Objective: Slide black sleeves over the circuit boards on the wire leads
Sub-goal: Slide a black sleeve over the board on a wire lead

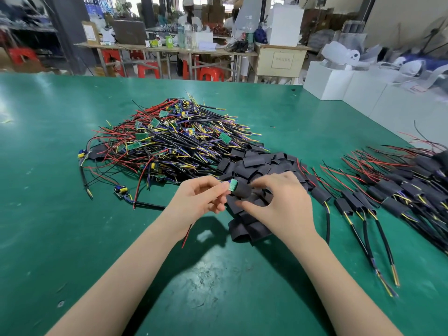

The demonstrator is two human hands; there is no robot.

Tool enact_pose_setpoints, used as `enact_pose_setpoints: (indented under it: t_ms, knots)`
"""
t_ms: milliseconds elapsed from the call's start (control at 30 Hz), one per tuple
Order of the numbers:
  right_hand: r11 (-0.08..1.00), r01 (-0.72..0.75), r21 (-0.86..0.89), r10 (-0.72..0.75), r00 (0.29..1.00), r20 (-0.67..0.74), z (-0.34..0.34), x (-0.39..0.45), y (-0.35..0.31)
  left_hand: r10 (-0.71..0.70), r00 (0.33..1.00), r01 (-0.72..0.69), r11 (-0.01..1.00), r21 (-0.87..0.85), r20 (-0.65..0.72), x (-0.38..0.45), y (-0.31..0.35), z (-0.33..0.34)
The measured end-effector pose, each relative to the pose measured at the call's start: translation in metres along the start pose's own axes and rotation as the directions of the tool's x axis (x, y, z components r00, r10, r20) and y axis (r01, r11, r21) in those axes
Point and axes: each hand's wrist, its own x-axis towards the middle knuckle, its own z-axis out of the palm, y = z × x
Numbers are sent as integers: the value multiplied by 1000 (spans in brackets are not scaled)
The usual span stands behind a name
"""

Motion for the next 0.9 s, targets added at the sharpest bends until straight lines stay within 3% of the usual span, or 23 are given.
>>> enact_pose_setpoints:
  t_ms: [200, 500, 733, 833, 900]
  knots:
    - [996, 51, -78, -38, 987, 159, 6, 0, 2, -7, 1000, 8, 1000, 22, -9, 1, -2, -2]
    - [1000, -7, -27, 9, 998, 59, 8, -6, -5, 1, 1000, 3, 991, 135, -31, 1, -6, -1]
    - [999, -24, -35, 26, 998, 53, 11, -8, -8, -58, 998, 60, 997, 50, -29, 0, -5, 1]
    - [994, -108, 31, 108, 994, -6, 8, -5, -6, -72, 997, 72, 997, 23, -6, 0, -4, 4]
    - [995, -77, 58, 78, 997, -19, 4, -4, -7, -73, 997, 73, 997, 10, 6, 0, -4, 7]
